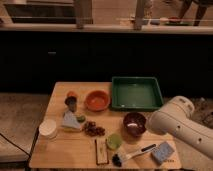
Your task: Stack bowls on top of each other
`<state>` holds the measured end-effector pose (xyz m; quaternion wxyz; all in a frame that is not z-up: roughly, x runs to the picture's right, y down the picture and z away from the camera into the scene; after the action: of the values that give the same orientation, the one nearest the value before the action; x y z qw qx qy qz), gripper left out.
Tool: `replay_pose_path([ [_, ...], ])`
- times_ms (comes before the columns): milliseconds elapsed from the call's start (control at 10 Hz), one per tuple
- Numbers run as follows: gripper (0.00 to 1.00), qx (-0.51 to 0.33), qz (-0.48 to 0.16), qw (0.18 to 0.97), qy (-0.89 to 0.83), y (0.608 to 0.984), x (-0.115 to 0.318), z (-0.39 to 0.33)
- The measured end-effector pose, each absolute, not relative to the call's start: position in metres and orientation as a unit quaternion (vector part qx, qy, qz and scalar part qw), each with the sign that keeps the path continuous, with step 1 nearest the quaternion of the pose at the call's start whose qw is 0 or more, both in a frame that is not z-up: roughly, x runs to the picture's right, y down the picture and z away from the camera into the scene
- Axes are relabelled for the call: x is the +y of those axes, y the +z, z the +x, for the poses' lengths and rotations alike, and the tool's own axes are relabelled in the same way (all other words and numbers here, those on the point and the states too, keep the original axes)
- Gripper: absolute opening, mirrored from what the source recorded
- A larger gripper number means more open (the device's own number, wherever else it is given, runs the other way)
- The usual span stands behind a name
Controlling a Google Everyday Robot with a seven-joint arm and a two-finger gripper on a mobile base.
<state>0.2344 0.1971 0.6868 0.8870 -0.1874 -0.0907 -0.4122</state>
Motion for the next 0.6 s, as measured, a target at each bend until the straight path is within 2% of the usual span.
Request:
replay_pose_path([
  [100, 0.71, -0.098, -0.177, 0.88, -0.43, 0.693, 0.197, 0.232],
  [200, 0.78, -0.103, -0.169, 0.874, -0.445, 0.696, 0.197, 0.231],
  [600, 0.8, -0.119, -0.152, 0.855, -0.48, 0.716, 0.201, 0.229],
])
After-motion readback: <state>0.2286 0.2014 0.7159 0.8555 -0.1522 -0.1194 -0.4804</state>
